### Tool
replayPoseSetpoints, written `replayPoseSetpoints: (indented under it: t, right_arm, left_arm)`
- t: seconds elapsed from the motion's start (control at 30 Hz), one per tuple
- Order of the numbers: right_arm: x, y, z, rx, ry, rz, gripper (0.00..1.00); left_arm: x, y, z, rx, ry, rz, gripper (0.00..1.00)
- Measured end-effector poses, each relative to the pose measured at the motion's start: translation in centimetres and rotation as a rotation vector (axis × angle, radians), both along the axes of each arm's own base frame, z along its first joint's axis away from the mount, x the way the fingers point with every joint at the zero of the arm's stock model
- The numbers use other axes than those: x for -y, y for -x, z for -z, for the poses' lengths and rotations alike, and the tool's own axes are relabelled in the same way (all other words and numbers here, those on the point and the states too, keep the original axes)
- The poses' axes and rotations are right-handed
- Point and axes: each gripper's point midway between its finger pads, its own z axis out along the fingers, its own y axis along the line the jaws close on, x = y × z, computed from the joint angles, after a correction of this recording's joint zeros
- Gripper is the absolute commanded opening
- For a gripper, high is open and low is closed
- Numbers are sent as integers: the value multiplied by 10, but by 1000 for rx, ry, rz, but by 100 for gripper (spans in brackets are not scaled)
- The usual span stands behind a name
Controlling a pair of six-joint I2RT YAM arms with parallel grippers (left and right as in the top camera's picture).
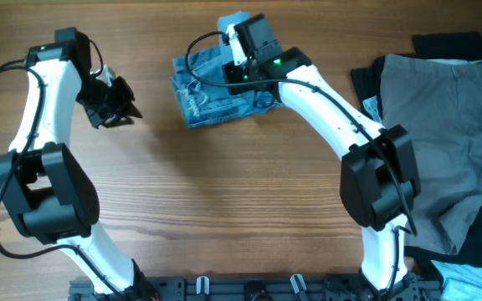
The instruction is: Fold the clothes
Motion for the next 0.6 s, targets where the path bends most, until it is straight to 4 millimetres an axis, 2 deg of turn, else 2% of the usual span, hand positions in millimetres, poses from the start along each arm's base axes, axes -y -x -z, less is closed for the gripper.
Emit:
replayPoseSetpoints:
  t: [0.13,0.33,0.47,0.6]
  right_arm:
    - [1,9,5,-38,13,-8,5]
    - [7,17,11,-76,40,-24,5]
    - [8,20,13,-82,55,-40,5]
    - [7,21,13,-80,54,-52,4]
  left_arm:
    - [16,-37,-2,150,-22,35,4]
    - [40,-54,-2,223,-28,92,4]
    - [47,-61,16,221,-25,134,4]
    - [57,-72,44,229,27,178,4]
